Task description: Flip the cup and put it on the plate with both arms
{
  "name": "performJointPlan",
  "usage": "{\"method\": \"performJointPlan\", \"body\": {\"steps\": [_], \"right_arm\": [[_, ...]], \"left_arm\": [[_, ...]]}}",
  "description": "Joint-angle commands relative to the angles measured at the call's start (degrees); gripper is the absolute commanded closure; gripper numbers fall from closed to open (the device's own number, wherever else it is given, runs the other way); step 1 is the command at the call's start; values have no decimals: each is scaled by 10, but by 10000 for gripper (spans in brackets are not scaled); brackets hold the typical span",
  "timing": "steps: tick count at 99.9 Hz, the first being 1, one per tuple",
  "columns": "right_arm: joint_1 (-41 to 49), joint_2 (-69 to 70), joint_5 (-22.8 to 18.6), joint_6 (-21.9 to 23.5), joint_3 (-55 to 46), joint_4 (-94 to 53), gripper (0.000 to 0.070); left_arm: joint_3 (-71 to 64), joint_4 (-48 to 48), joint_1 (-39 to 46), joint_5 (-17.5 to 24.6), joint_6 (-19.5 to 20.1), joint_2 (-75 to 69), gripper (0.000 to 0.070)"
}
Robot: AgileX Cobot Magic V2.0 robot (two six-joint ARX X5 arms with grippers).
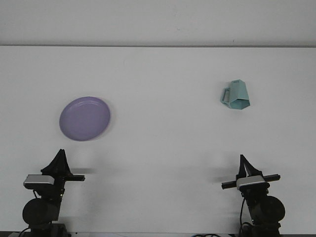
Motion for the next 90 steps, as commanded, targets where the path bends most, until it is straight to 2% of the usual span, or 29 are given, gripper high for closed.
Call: {"method": "performJointPlan", "body": {"steps": [1, 24, 34, 42, 54, 66, 78, 90], "right_arm": [[0, 0, 0, 3, -1, 7, 699], [0, 0, 0, 3, -1, 8, 699], [0, 0, -1, 11, -1, 8, 699], [0, 0, -1, 46, -1, 9, 699], [0, 0, 0, 103, -1, 10, 699], [0, 0, 7, 210, -1, 22, 699], [0, 1, 54, 263, 14, 49, 699], [0, 30, 109, 266, 70, 39, 700]], "left_arm": [[-10, 7, 0, 0, -3, 0, 685], [-10, 7, 0, 0, -4, -1, 685], [-10, 7, 0, 0, -31, -1, 685], [-10, 8, 0, 0, -47, -1, 685], [-10, 7, 0, 0, -47, -1, 685], [-10, 8, 0, 0, -47, -1, 687], [-10, 8, 0, 0, -47, -1, 688], [-10, 8, 0, 0, -47, -1, 688]]}}
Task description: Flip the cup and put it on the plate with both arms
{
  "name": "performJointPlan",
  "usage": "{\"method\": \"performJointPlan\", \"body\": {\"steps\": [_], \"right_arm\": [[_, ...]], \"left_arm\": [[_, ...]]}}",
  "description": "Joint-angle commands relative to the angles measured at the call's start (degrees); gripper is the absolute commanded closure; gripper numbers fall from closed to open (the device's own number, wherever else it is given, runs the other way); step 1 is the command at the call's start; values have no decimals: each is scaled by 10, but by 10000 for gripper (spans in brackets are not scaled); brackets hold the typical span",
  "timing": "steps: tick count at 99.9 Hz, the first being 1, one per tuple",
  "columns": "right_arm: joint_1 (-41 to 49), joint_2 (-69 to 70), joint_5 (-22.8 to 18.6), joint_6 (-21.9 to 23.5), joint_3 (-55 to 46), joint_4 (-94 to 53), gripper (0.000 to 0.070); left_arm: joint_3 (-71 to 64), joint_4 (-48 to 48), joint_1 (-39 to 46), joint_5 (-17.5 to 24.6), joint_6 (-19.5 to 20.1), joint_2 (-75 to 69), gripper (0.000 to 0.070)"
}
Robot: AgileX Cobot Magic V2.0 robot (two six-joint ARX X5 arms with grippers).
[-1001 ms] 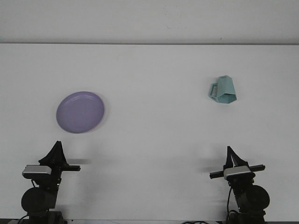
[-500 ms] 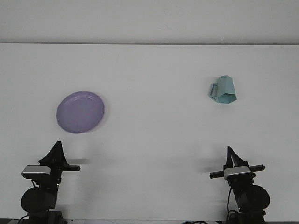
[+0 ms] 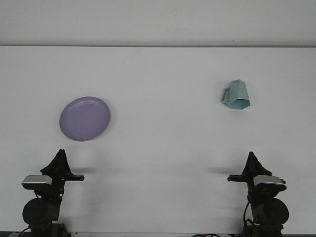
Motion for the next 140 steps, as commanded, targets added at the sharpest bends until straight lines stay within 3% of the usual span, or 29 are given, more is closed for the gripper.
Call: {"method": "performJointPlan", "body": {"steps": [1, 10, 43, 48, 57, 62, 82, 92, 110, 120, 140], "right_arm": [[0, 21, 25, 24, 42, 5, 699], [0, 79, 52, -10, 99, 2, 699], [-14, 434, 44, -222, 274, 56, 681], [-21, 485, 42, -247, 276, 101, 598], [-34, 576, 30, -269, 276, 183, 353], [-43, 624, 30, -270, 276, 220, 287], [-85, 803, -40, -298, 281, 386, 284], [-101, 884, -49, -307, 308, 433, 284], [-120, 993, -65, -308, 393, 440, 284], [-123, 1035, -66, -333, 434, 439, 284], [-131, 1095, -110, -359, 494, 439, 285]], "left_arm": [[-10, 8, 0, 0, -2, -1, 688], [-10, 8, 0, 0, -2, -1, 688], [-10, 8, 0, 0, -2, -1, 688], [-10, 8, 0, 0, -2, -1, 688], [-10, 7, 0, 0, -2, -1, 688], [-10, 8, 0, 0, -2, -1, 688], [-10, 9, 0, 0, -2, -1, 688], [-10, 9, 0, 0, -2, -1, 687], [-10, 17, 0, 0, -2, -1, 687], [-10, 19, 0, 0, -2, -1, 688], [-10, 19, 0, 0, -2, -1, 688]]}}
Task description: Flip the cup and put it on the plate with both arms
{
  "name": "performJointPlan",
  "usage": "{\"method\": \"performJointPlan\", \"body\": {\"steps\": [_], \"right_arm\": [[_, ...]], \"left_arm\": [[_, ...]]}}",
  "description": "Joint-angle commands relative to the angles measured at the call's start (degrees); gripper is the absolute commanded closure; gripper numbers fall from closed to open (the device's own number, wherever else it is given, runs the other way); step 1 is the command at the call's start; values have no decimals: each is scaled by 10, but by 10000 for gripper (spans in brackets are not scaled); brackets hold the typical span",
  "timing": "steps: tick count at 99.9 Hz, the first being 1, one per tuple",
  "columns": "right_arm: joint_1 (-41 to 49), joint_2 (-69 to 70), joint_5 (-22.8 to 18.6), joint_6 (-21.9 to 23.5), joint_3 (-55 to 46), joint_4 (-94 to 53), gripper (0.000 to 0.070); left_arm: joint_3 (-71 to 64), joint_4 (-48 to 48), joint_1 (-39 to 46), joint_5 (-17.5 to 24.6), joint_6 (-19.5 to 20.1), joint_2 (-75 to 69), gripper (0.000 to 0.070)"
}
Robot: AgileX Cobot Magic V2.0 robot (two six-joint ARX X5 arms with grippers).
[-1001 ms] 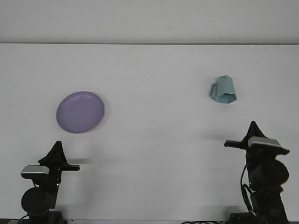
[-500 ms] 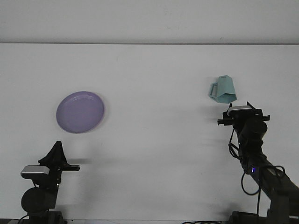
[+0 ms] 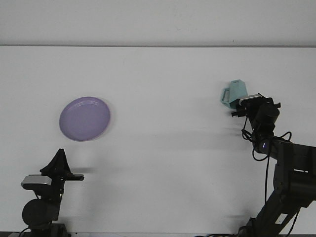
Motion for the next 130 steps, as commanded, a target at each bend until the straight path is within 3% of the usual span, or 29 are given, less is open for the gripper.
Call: {"method": "performJointPlan", "body": {"steps": [1, 29, 41, 54, 64, 85, 106, 130], "right_arm": [[-3, 24, -9, -14, 19, 8, 285], [-8, 58, -34, -29, 54, 8, 291], [-10, 61, -39, -31, 59, 13, 345], [-13, 67, -64, -30, 69, 8, 481], [-13, 68, -75, -30, 75, -2, 700], [-13, 67, -83, -23, 79, 6, 700], [-13, 33, -83, 28, 79, -45, 700], [-3, -79, -83, 148, 79, -181, 700]], "left_arm": [[-10, 7, 0, 0, -2, -1, 687], [-10, 6, 0, 0, -2, 0, 687], [-10, 6, 0, 0, -2, 0, 687], [-10, 5, 0, 0, -2, -1, 687], [-10, 5, 0, 0, -2, 0, 688], [-10, 5, 0, 0, -2, -1, 688], [-10, 6, 0, 0, -2, -1, 688], [-10, 6, 0, 0, -4, -1, 688]]}}
